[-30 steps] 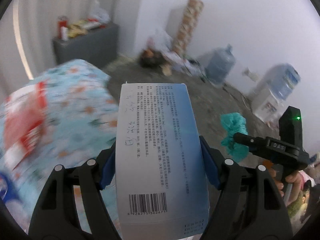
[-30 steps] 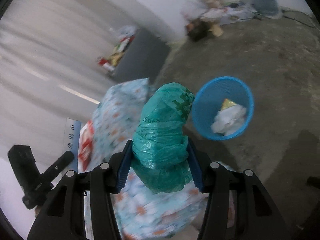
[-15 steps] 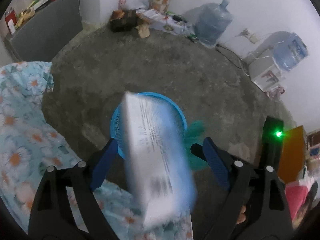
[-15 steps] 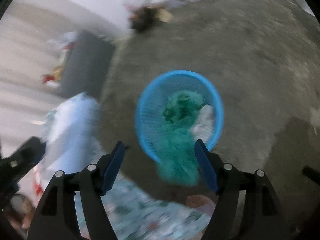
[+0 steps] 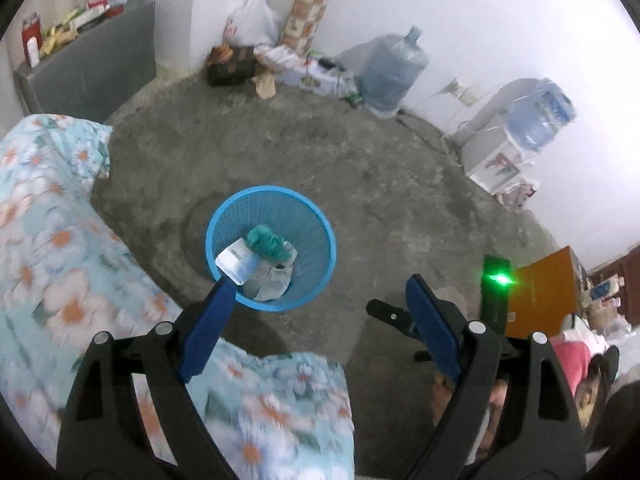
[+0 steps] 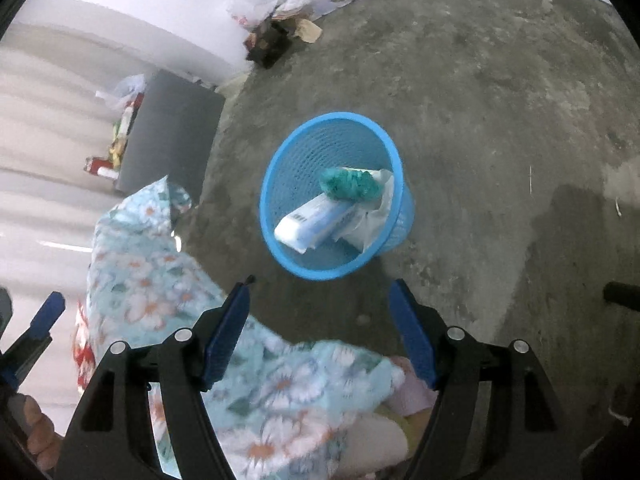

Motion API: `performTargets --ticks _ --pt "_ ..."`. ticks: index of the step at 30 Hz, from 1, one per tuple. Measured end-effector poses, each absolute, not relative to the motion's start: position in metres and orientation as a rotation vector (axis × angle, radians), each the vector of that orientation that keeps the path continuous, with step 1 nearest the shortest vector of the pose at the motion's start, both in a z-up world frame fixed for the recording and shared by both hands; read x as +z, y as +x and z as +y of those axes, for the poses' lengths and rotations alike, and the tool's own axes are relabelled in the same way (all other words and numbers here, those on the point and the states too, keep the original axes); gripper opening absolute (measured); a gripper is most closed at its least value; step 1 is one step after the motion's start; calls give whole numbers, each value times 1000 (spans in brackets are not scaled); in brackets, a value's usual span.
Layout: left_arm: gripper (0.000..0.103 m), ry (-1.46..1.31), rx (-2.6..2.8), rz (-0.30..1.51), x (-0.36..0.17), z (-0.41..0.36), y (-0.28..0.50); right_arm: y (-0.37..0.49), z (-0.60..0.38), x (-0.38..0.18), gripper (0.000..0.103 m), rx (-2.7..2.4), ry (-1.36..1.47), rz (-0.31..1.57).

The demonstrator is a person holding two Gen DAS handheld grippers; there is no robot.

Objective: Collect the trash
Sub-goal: 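Move both tools back over the bed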

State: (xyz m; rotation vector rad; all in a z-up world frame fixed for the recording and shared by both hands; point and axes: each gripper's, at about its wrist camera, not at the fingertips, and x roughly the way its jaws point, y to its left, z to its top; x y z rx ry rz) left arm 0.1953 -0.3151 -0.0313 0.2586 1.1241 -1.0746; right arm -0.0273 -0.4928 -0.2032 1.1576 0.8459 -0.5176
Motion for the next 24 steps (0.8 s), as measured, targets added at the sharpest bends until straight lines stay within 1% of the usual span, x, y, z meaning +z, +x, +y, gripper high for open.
performTargets --ticks 3,6,13,18,24 --pt "82 243 -1084 1091 -12 -280 181 -29 -479 -184 70 -489 1108 834" --pt "82 201 -1059 1063 5 -240 173 -26 -463 -157 76 -434 1053 806" --pt "83 106 -944 946 44 -143 152 -8 -424 -105 77 -264 942 772" --pt "83 51 -844 903 55 -87 142 0 -395 -81 77 -154 887 770" --pt "83 -31 -750 881 53 -34 132 11 -364 -65 77 -73 840 788"
